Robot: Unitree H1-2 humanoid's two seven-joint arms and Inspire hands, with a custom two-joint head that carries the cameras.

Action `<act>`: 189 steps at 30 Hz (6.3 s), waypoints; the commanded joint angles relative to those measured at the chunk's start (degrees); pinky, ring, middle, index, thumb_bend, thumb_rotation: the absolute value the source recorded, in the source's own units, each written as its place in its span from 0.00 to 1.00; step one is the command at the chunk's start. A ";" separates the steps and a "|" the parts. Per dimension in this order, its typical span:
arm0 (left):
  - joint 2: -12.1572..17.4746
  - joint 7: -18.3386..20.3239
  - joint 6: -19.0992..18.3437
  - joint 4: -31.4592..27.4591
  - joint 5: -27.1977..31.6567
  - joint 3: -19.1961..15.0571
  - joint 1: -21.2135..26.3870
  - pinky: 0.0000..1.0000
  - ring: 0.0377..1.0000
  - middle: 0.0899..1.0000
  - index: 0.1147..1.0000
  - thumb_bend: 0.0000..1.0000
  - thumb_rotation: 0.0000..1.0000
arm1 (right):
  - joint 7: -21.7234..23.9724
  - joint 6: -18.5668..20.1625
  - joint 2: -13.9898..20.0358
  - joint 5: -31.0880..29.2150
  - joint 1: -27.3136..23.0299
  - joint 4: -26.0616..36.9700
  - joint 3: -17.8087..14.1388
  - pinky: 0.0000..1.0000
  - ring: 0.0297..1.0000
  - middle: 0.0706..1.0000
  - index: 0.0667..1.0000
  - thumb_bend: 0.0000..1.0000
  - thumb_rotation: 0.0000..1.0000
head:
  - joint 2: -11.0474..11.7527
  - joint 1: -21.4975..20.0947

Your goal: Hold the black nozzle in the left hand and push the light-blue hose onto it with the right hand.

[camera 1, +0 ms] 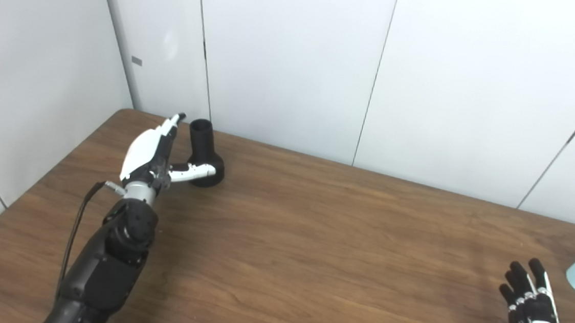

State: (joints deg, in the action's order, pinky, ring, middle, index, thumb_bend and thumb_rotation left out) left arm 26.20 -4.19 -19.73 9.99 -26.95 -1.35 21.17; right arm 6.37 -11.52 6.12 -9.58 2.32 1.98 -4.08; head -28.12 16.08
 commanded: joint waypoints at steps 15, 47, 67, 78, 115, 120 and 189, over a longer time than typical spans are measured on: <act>0.40 -5.12 0.93 15.13 -3.51 4.10 7.50 1.00 1.00 0.98 0.96 1.00 0.45 | 0.42 0.03 -1.13 -0.31 3.61 -4.19 0.65 1.00 0.94 0.91 0.99 0.54 0.86 | -0.53 -0.65; 0.35 -4.57 3.82 22.44 -2.44 7.02 10.50 0.99 0.94 0.88 0.83 0.99 0.39 | -0.44 0.27 -1.58 1.94 4.25 -2.99 0.41 0.99 0.91 0.86 0.96 0.54 0.86 | -2.06 -0.74; 0.25 -5.13 5.66 22.40 -2.76 8.79 9.46 0.48 0.43 0.45 0.42 0.50 0.00 | -0.39 -0.82 -1.73 2.04 3.96 -2.97 0.38 0.93 0.89 0.85 0.96 0.54 0.86 | -2.95 -1.07; 0.58 -6.03 6.12 21.83 -3.21 10.33 8.56 0.47 0.42 0.47 0.41 0.50 0.00 | -0.18 -1.87 -1.40 3.10 3.73 -3.58 0.44 0.88 0.89 0.85 0.95 0.55 0.88 | -3.20 -1.06; -6.93 -2.09 7.40 -9.75 -13.61 18.90 -9.44 0.42 0.40 0.39 0.43 0.50 0.00 | -2.40 -1.45 -3.27 7.28 3.19 -3.56 1.54 0.83 0.85 0.84 0.93 0.53 0.89 | -5.33 -10.93; -8.88 -2.99 10.74 -10.25 -14.10 20.18 -11.13 0.39 0.37 0.37 0.43 0.50 0.00 | -2.67 -2.43 -3.94 7.63 2.69 -5.05 1.68 0.81 0.84 0.84 0.93 0.50 0.86 | -4.91 -13.23; -11.20 8.38 10.23 -16.48 -15.10 21.65 -16.32 0.48 0.40 0.43 0.40 0.51 0.00 | 9.27 21.72 40.12 56.44 -30.51 -8.25 9.71 1.00 0.98 0.90 0.86 0.95 0.30 | -8.68 -39.32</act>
State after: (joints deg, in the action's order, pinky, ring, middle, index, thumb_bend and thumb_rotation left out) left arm 14.29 0.25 -7.93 -7.20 -42.21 19.36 6.98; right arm 15.43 9.12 43.88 46.10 -24.90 -6.80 6.13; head -36.74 -23.20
